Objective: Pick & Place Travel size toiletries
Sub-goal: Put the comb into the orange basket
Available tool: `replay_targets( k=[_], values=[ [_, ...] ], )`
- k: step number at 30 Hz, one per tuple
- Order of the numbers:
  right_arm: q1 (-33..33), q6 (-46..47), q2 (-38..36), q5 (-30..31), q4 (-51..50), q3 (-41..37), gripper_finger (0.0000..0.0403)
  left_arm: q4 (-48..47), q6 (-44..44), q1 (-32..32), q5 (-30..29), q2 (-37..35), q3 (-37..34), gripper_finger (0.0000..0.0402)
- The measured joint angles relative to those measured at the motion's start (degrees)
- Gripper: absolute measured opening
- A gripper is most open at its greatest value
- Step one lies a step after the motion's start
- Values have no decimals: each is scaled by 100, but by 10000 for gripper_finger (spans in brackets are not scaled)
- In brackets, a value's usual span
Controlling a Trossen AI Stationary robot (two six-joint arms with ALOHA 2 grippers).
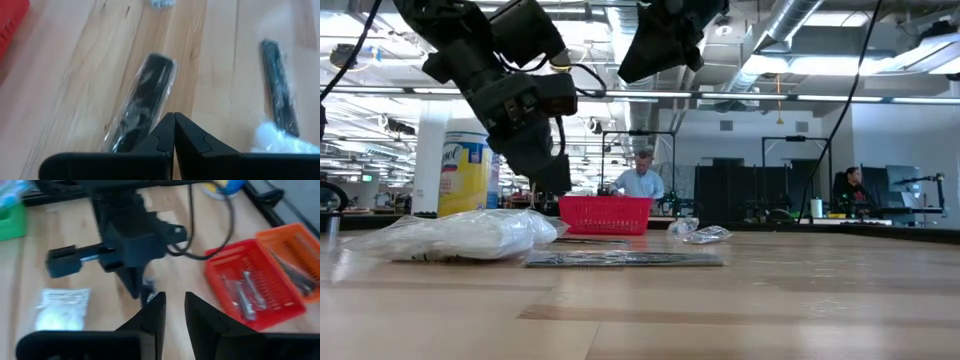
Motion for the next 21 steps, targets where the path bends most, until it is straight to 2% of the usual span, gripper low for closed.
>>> replay_targets(
  k=[7,14,18,21],
  values=[
    [4,-27,-8,8,367,-101,65,-164,0,0,1,-101,1,0],
    [-84,15,-367,-63,1113,-1124,65,-248,1,-16,0,-229,-137,0],
    [-136,6,-629,-118,1952,-1507,65,-161,-21,12,-49,-416,-205,0],
    [-60,-39,-699,-117,3014,-1964,65,91,-276,-145,-242,-605,-391,0]
  ],
)
